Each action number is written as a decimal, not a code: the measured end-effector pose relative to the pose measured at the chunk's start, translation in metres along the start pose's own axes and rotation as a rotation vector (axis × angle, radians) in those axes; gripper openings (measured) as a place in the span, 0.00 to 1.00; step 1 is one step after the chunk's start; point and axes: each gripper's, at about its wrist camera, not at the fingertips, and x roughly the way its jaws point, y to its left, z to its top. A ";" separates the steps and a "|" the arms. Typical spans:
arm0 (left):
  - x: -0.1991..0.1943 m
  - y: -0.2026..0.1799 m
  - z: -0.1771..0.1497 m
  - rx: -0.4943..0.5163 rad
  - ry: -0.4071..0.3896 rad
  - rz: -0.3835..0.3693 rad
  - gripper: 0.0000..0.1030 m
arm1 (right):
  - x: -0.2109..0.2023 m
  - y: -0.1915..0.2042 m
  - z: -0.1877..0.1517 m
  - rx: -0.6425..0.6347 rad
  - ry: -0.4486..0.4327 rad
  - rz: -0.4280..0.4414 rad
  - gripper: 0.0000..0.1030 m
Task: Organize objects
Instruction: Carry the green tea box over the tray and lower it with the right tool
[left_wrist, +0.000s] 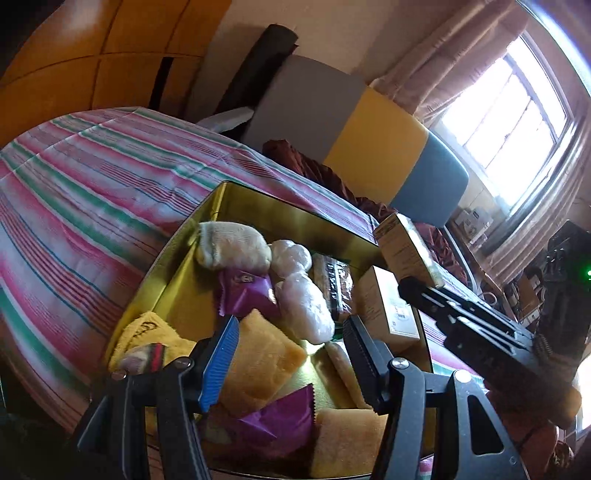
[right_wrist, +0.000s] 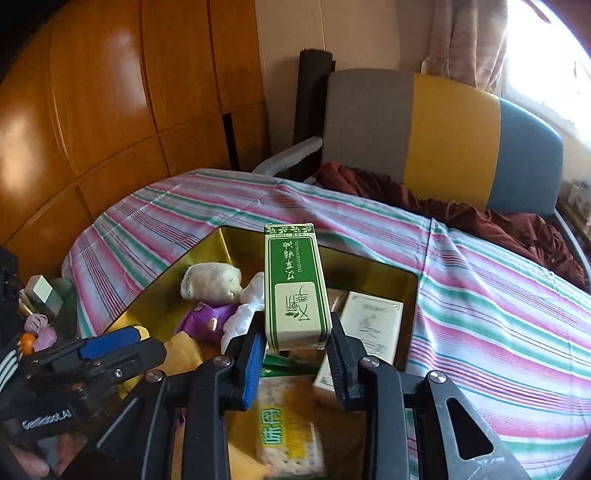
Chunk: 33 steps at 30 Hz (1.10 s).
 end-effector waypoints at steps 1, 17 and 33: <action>0.000 0.001 0.000 -0.001 0.002 0.003 0.58 | 0.003 0.003 0.000 -0.001 0.009 -0.003 0.31; -0.007 0.006 0.003 -0.026 -0.019 0.049 0.58 | 0.038 0.007 0.005 0.009 0.094 -0.037 0.31; -0.017 -0.001 0.004 0.031 -0.061 0.201 0.58 | 0.064 0.008 0.013 0.012 0.137 -0.078 0.31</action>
